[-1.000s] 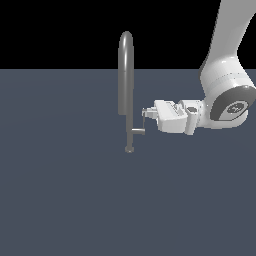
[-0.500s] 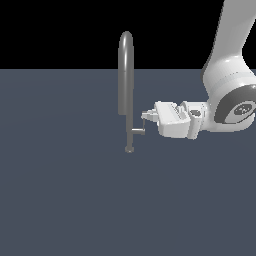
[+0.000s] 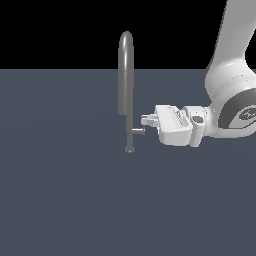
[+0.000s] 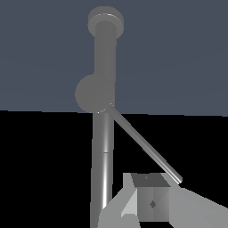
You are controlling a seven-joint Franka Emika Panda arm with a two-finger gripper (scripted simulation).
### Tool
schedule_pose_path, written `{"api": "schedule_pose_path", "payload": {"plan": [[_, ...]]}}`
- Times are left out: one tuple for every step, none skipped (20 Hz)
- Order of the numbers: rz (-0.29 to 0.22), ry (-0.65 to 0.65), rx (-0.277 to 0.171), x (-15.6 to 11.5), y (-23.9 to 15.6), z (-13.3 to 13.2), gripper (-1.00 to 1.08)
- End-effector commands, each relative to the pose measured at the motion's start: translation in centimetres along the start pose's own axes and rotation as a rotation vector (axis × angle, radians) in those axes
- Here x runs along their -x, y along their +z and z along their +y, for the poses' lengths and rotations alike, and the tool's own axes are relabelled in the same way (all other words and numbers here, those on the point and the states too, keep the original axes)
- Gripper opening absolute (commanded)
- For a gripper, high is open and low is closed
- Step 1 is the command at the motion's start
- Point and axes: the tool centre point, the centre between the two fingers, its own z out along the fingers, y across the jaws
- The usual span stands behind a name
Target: Turn on the faucet by rotating a designated handle.
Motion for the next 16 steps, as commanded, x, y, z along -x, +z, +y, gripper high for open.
{"api": "schedule_pose_path", "payload": {"plan": [[-0.007, 0.026, 0.006, -1.3, 0.0, 2.0, -1.00], [-0.007, 0.026, 0.006, -1.3, 0.0, 2.0, -1.00], [-0.001, 0.000, 0.001, -0.3, 0.0, 0.7, -1.00], [-0.002, 0.004, 0.002, -0.9, 0.0, 1.1, -1.00], [-0.003, 0.007, 0.003, -1.5, 0.0, 1.5, -1.00], [-0.004, 0.011, 0.004, -2.1, 0.0, 1.9, -1.00], [-0.005, 0.015, 0.004, -2.7, 0.0, 2.3, -1.00], [-0.005, 0.019, 0.005, -3.2, 0.0, 2.7, -1.00], [-0.006, 0.022, 0.006, -3.8, 0.0, 3.1, -1.00], [-0.007, 0.026, 0.007, -4.4, 0.0, 3.6, -1.00], [-0.007, 0.026, 0.007, -4.4, 0.0, 3.6, -1.00], [-0.009, -0.003, 0.007, -2.7, 0.0, 2.4, -1.00], [-0.009, 0.000, 0.007, -3.2, 0.0, 2.5, -1.00], [-0.008, 0.003, 0.007, -3.8, 0.0, 2.6, -1.00], [-0.008, 0.007, 0.007, -4.4, 0.0, 2.7, -1.00], [-0.008, 0.010, 0.007, -5.0, 0.0, 2.8, -1.00]]}}
